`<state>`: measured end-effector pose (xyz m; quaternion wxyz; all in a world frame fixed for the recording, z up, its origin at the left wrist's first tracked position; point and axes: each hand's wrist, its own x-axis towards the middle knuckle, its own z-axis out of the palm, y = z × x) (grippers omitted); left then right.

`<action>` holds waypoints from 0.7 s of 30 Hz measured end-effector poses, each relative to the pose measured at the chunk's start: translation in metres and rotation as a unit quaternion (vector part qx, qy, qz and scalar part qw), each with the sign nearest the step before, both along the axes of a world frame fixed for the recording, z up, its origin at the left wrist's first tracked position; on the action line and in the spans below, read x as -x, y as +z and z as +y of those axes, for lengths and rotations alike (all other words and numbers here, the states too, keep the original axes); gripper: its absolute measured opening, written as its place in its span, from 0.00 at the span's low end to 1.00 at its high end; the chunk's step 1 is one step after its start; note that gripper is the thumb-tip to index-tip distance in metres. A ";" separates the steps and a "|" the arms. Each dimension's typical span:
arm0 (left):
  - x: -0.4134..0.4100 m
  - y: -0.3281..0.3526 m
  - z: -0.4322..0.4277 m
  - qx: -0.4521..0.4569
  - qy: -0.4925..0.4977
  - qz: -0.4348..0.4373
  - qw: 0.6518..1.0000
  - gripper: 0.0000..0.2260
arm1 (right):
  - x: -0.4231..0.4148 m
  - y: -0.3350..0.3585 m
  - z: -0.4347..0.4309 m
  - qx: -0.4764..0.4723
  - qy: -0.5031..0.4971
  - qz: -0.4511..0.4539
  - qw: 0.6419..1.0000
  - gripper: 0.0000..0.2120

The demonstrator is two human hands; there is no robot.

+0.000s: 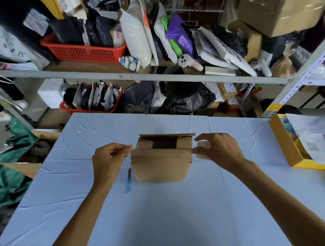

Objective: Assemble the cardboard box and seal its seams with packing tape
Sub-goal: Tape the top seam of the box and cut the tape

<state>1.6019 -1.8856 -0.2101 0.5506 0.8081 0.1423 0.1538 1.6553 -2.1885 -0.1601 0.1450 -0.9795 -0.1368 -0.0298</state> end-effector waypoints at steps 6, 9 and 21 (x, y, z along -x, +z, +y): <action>-0.002 -0.014 0.001 0.005 0.028 0.018 0.999 0.05 | -0.007 -0.019 0.009 0.019 -0.008 0.000 1.000 0.22; -0.003 -0.019 0.003 0.013 0.021 0.013 1.000 0.05 | -0.009 -0.027 0.011 0.031 -0.003 -0.003 0.999 0.23; -0.011 -0.031 -0.007 0.055 -0.011 -0.038 0.998 0.09 | -0.023 -0.029 0.009 0.024 0.022 0.036 0.999 0.11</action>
